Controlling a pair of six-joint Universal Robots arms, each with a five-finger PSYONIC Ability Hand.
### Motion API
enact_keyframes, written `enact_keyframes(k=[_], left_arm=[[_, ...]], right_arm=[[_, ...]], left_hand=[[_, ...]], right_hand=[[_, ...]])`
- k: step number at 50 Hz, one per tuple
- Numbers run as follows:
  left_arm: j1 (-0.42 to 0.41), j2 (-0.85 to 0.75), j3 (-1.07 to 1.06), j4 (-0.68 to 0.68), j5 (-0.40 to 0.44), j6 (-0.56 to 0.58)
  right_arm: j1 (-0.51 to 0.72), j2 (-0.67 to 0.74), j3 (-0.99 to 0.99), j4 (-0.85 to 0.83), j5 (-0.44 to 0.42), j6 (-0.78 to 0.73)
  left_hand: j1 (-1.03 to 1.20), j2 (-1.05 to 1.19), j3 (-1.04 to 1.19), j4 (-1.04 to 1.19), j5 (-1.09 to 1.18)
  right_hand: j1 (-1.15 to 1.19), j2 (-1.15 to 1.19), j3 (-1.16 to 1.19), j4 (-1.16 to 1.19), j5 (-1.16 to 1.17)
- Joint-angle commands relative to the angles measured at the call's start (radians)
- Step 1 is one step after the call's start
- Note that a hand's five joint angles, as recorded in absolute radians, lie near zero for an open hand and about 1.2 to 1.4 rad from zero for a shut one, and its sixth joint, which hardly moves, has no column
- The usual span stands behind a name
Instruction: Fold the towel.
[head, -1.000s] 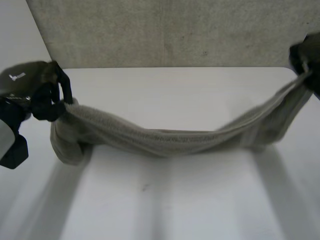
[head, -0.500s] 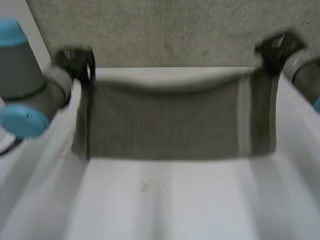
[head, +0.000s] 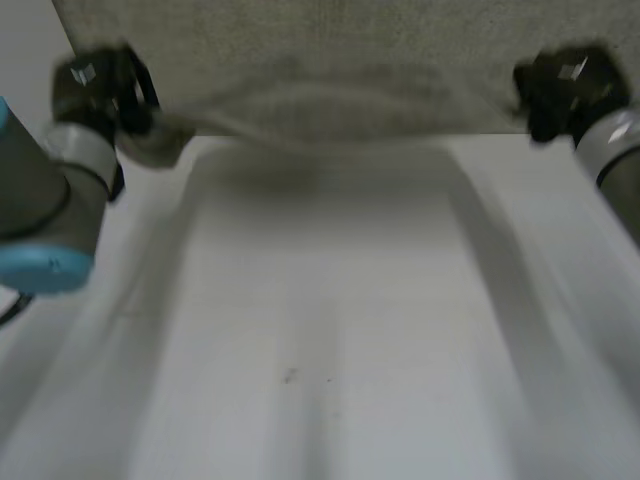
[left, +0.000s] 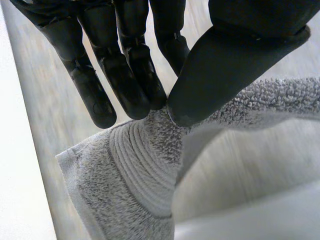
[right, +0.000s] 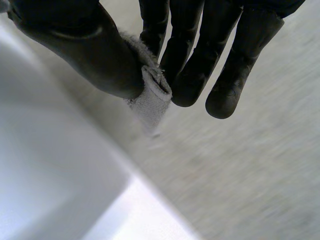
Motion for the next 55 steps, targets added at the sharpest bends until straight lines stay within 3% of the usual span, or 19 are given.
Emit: enact_keyframes(k=[1,6,10,15,20,28,29,30,31,35,37,41,48,55], left_arm=[[-0.001,-0.133,-0.256,0.158,0.016,0.072],[-0.006,-0.233,-0.324,0.179,0.013,0.222],[-0.007,-0.202,-0.394,0.174,0.005,0.326],[-0.003,-0.083,-0.468,0.176,0.005,0.330],[-0.001,0.014,-0.543,0.173,0.010,0.328],[-0.004,0.123,-0.687,0.171,0.018,0.333],[-0.004,0.129,-0.715,0.168,0.018,0.337],[-0.004,0.129,-0.715,0.168,0.018,0.337],[-0.006,0.135,-0.742,0.159,0.019,0.342],[-0.013,0.152,-0.783,0.114,0.019,0.344],[-0.016,0.171,-0.792,0.071,0.022,0.341],[-0.015,0.195,-0.778,0.054,0.022,0.339],[0.002,0.220,-0.698,0.051,0.032,0.337],[0.019,0.195,-0.548,0.042,0.122,0.331]], right_arm=[[-0.001,0.127,0.219,-0.008,-0.028,-0.026],[-0.003,0.179,0.314,-0.031,-0.026,-0.085],[-0.007,0.161,0.374,-0.034,-0.026,-0.104],[-0.050,0.066,0.452,-0.042,-0.049,-0.104],[-0.104,-0.051,0.565,-0.058,-0.129,-0.098],[-0.167,-0.109,0.684,-0.147,-0.178,-0.098],[-0.167,-0.109,0.684,-0.147,-0.178,-0.098],[-0.176,-0.109,0.690,-0.158,-0.181,-0.101],[-0.176,-0.109,0.690,-0.158,-0.181,-0.101],[-0.188,-0.109,0.682,-0.161,-0.181,-0.104],[-0.188,-0.109,0.679,-0.161,-0.180,-0.106],[-0.185,-0.109,0.685,-0.163,-0.178,-0.107],[-0.182,-0.109,0.695,-0.163,-0.178,-0.107],[-0.181,-0.108,0.701,-0.166,-0.178,-0.109]], left_hand=[[0.207,0.178,0.179,0.178,0.185],[0.207,0.178,0.179,0.178,0.185],[0.207,0.178,0.179,0.178,0.185],[0.207,0.178,0.179,0.178,0.185],[0.207,0.178,0.179,0.178,0.185],[0.207,0.178,0.179,0.178,0.185],[-0.057,-0.086,-0.085,-0.087,-0.079],[-0.060,-0.089,-0.088,-0.089,-0.082],[-0.223,-0.252,-0.251,-0.252,-0.245],[-0.274,-0.303,-0.302,-0.304,-0.296],[-0.493,-0.522,-0.521,-0.522,-0.515],[-0.717,-0.746,-0.745,-0.746,-0.739],[-0.753,-0.782,-0.781,-0.782,-0.775],[-0.724,-0.753,-0.751,-0.753,-0.745]], right_hand=[[0.053,0.065,0.060,0.053,0.053],[0.053,0.065,0.060,0.053,0.053],[0.053,0.065,0.060,0.053,0.053],[0.053,0.065,0.060,0.053,0.053],[0.053,0.065,0.060,0.053,0.053],[0.053,0.065,0.060,0.053,0.053],[0.053,0.065,0.060,0.053,0.053],[0.053,0.065,0.060,0.053,0.053],[0.053,0.065,0.060,0.053,0.053],[0.053,0.065,0.060,0.053,0.053],[0.053,0.065,0.060,0.053,0.053],[0.053,0.065,0.060,0.053,0.053],[0.053,0.065,0.060,0.053,0.053],[0.053,0.065,0.060,0.053,0.053]])
